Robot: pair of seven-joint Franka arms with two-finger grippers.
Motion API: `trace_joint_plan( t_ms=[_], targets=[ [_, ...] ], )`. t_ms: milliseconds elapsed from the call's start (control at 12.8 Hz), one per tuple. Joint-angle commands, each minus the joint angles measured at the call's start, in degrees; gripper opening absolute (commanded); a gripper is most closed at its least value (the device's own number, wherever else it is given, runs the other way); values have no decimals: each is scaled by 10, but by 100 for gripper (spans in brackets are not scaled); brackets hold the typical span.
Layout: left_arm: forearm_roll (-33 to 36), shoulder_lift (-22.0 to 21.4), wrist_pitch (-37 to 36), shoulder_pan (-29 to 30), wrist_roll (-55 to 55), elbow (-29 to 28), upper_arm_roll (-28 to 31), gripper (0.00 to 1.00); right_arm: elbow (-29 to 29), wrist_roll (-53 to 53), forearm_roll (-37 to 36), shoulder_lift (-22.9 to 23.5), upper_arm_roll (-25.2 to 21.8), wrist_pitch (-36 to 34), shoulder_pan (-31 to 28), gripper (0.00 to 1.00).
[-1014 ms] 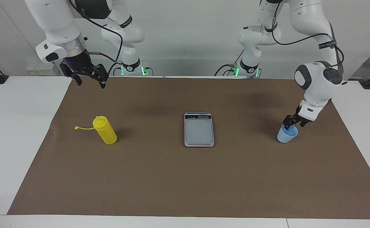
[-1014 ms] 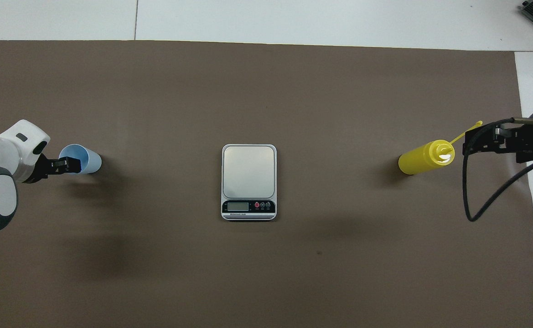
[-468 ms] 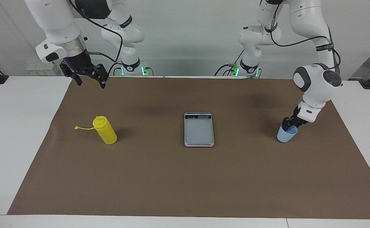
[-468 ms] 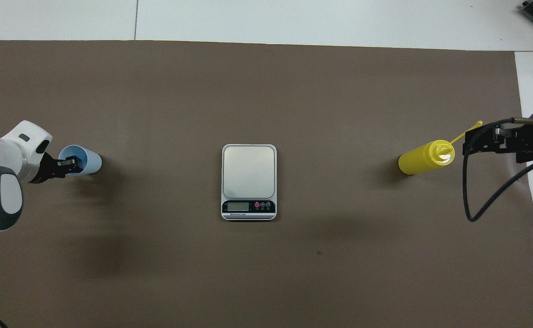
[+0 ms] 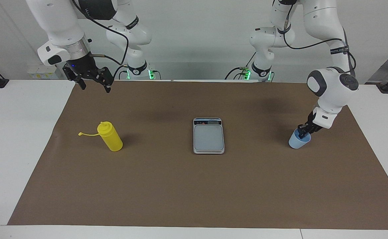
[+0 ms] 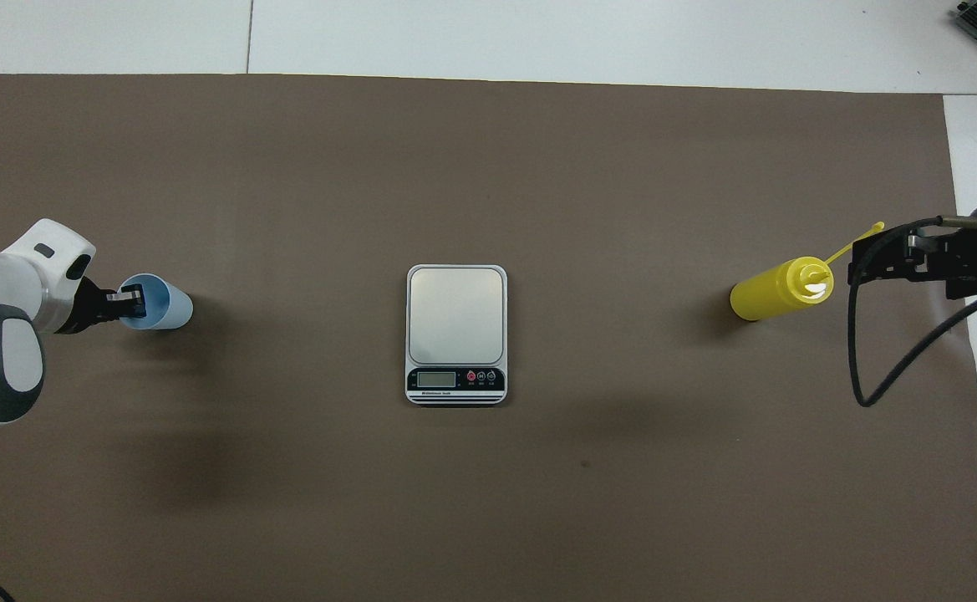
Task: Pour seasoning into cup on scale with both arms
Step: 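Close the left gripper around the light blue cup, then carry the blue cup with the left gripper onto the scale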
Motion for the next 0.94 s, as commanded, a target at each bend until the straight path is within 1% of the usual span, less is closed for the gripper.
trace_joint_plan(
  t_ms=[0,156,234,312,468,624,858],
  targets=[
    [-13,4,5,-2,6,6,-5,10,-11,6,11,-9,3,-3,-7,100],
    [-13,5,1,-2,6,9,-7,2,-11,6,11,-9,2,-3,-7,100],
    [-13,5,0,-2,5,9,-13,1,-11,6,11,-9,3,-3,-7,100],
    [-13,6,-6,-2,4,12,-16,0,-11,6,11,-9,3,-3,-7,100],
    [-13,10,-44,-2,-8,43,-32,0,-11,6,11,-9,2,-3,-7,100],
    [-12,21,-76,-2,-94,84,-58,0,-11,6,11,-9,3,-3,-7,100],
    [-2,23,-119,-2,-226,126,-106,0,-11,6,11,-9,3,-3,-7,100]
  ],
)
